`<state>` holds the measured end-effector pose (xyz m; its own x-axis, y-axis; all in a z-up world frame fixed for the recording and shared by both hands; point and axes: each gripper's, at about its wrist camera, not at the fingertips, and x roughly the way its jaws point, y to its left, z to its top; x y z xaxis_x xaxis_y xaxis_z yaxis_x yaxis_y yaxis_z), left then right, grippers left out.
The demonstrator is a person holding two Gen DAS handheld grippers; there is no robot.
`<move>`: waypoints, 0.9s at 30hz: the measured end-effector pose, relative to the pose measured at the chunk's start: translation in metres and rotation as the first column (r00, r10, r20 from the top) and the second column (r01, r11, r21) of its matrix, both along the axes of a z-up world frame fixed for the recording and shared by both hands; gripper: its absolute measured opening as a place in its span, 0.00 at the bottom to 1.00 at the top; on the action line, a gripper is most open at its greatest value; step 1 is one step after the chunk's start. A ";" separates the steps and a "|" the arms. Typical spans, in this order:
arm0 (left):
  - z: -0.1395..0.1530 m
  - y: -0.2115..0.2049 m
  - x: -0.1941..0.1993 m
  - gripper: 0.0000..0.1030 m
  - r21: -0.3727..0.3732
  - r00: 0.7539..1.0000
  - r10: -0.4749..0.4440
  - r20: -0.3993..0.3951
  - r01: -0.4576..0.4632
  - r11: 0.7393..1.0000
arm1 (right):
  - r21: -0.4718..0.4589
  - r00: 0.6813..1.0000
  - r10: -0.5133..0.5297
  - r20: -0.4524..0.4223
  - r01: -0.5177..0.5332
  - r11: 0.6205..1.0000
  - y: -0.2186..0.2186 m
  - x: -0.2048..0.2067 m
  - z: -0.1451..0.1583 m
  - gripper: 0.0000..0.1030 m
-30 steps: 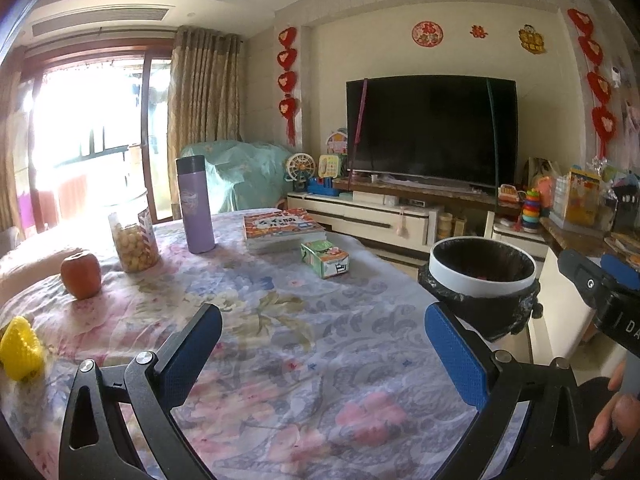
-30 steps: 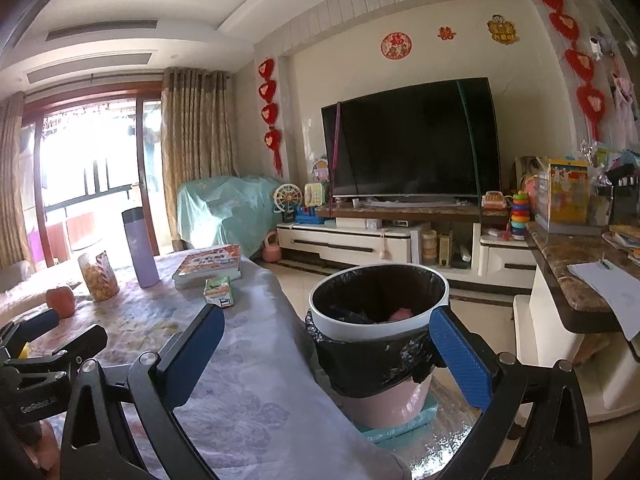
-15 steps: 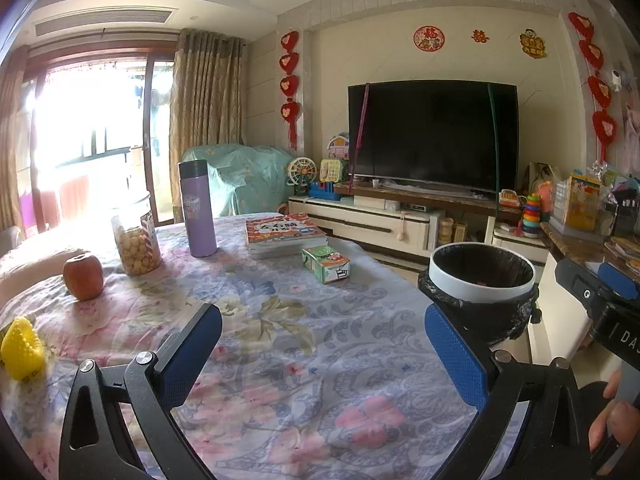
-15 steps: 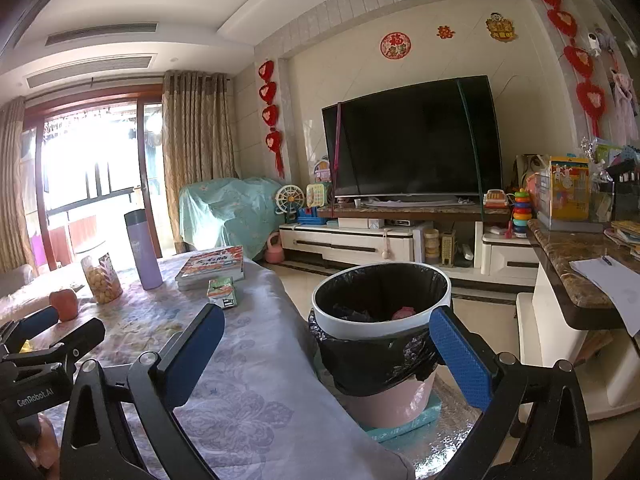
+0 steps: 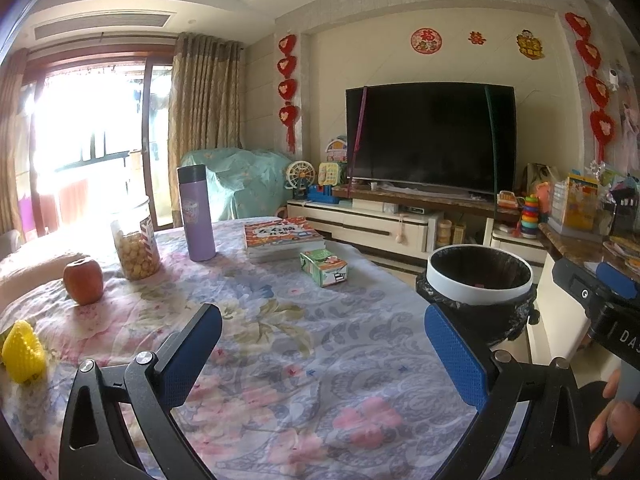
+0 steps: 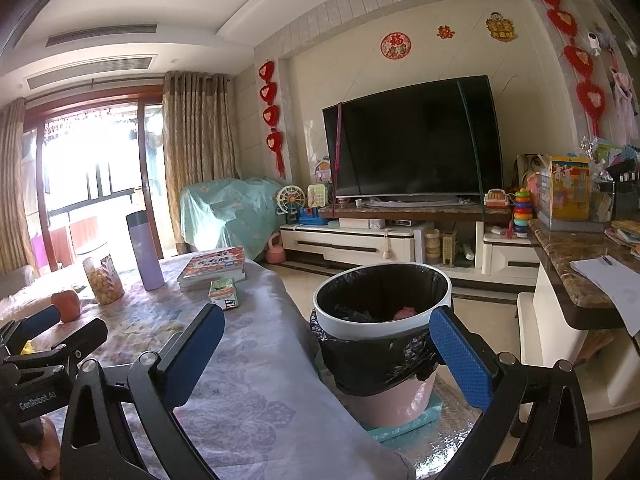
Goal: Collect trash
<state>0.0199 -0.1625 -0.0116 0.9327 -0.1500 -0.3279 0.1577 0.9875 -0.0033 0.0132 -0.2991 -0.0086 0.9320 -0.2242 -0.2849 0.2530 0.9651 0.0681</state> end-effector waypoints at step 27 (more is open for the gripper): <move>0.001 -0.001 -0.001 0.99 0.002 1.000 0.002 -0.003 -0.002 1.000 | -0.004 1.000 0.006 0.001 -0.006 1.000 0.006 0.001 -0.001 1.00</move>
